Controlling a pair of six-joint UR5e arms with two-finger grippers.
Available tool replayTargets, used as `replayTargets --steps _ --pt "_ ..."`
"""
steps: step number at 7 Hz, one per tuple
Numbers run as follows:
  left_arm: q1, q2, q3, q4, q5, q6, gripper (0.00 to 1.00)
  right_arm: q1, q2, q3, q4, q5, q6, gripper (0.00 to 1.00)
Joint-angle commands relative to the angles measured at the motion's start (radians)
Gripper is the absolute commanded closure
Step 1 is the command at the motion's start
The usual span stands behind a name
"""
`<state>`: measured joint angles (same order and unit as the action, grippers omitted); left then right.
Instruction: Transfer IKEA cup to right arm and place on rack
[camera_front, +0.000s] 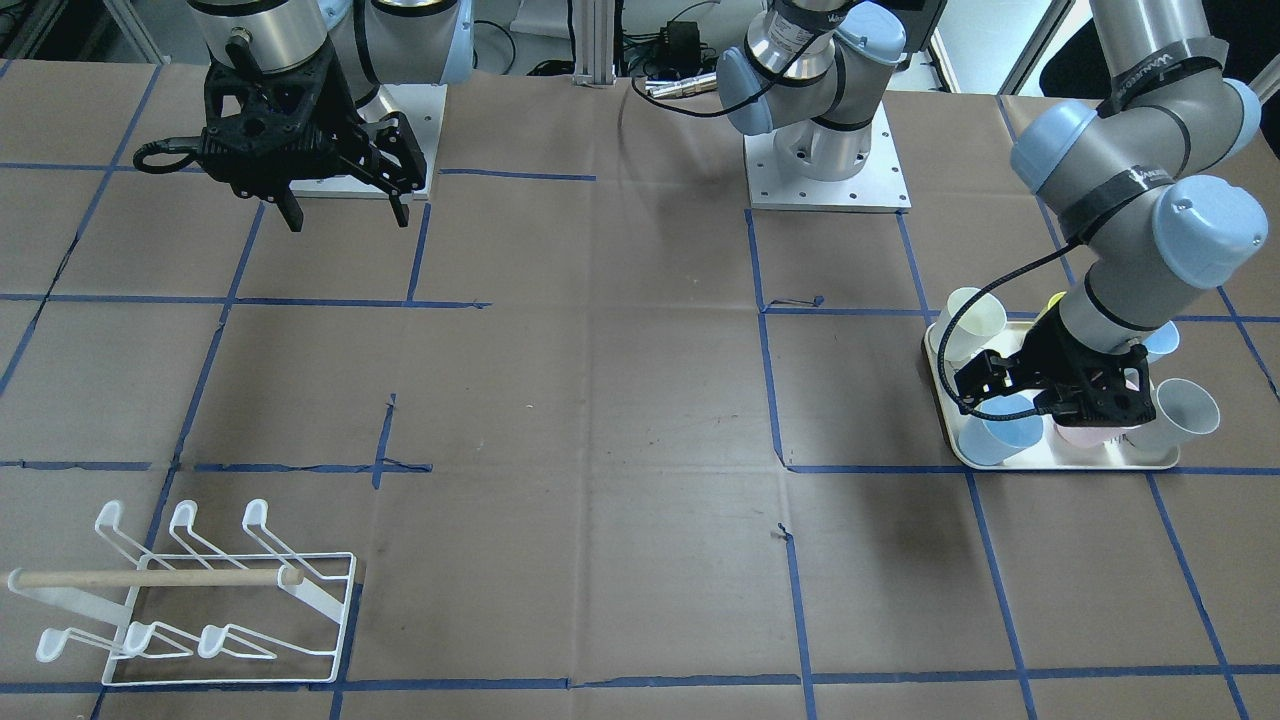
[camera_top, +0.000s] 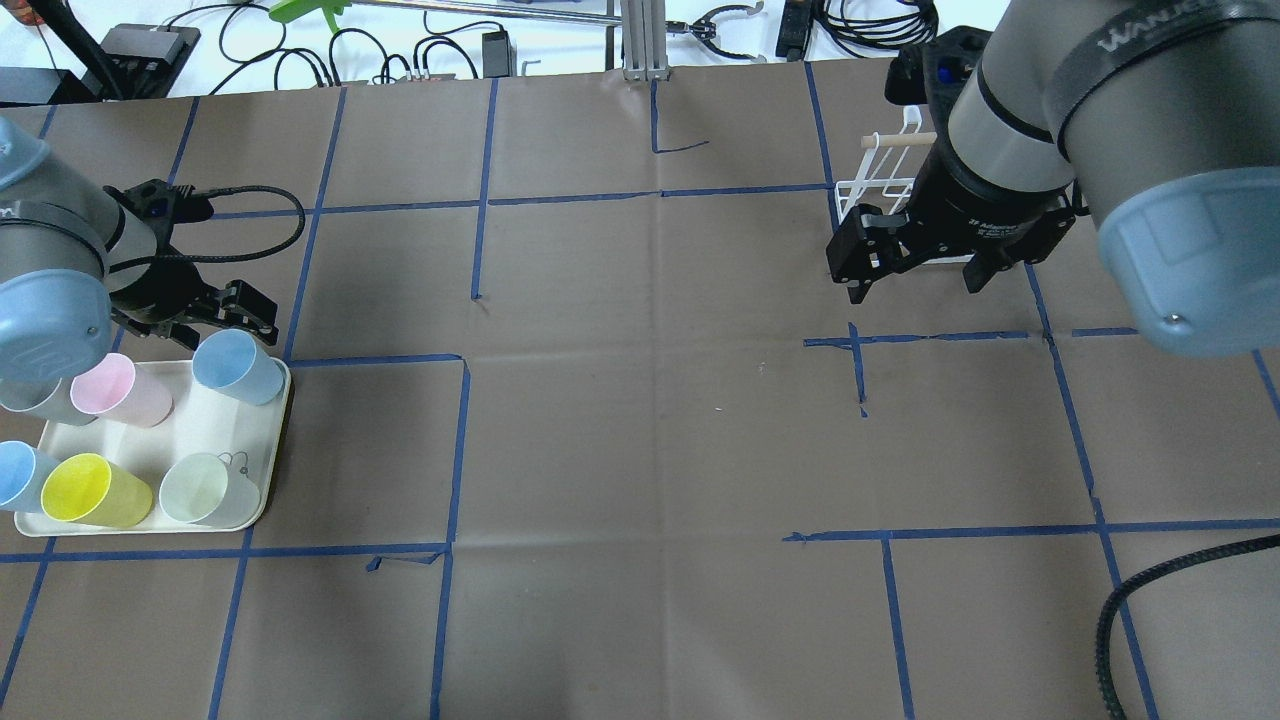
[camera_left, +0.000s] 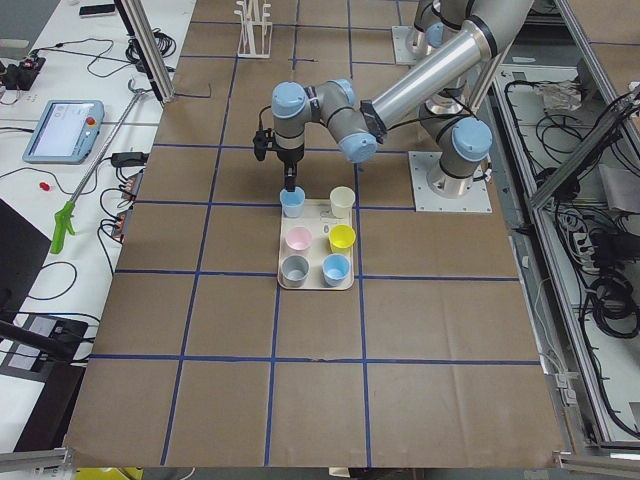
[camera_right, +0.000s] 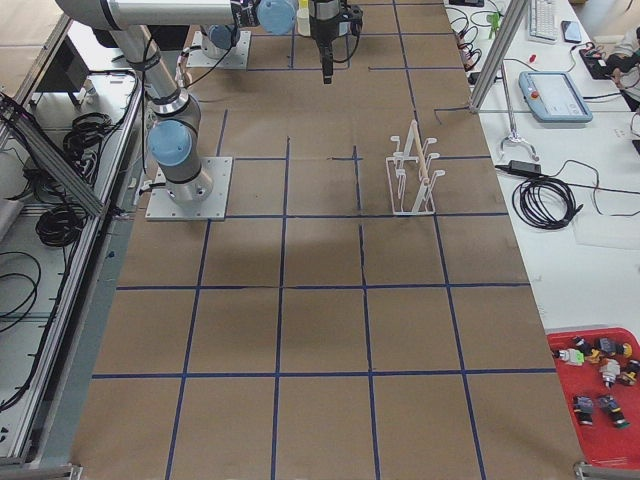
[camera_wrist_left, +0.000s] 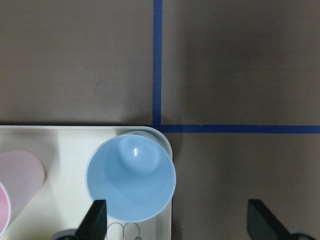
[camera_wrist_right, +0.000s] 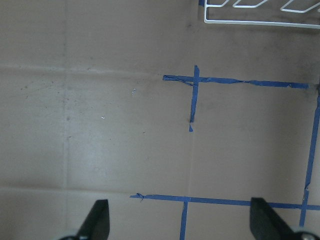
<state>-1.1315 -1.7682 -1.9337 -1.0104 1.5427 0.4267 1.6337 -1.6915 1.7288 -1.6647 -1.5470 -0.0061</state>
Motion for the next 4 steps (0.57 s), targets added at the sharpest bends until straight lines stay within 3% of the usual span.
replayTargets --steps 1,3,4 --pt "0.001 -0.039 -0.022 0.013 0.005 -0.005 0.01 0.0 0.001 0.0 0.0 0.001 0.0 0.0" --pt "0.001 -0.059 -0.065 0.058 0.01 -0.005 0.01 0.0 0.0 0.002 -0.001 0.001 0.0 0.0" --pt "0.001 -0.066 -0.064 0.062 0.058 -0.006 0.01 0.001 0.001 0.0 -0.001 0.001 0.0 0.0"
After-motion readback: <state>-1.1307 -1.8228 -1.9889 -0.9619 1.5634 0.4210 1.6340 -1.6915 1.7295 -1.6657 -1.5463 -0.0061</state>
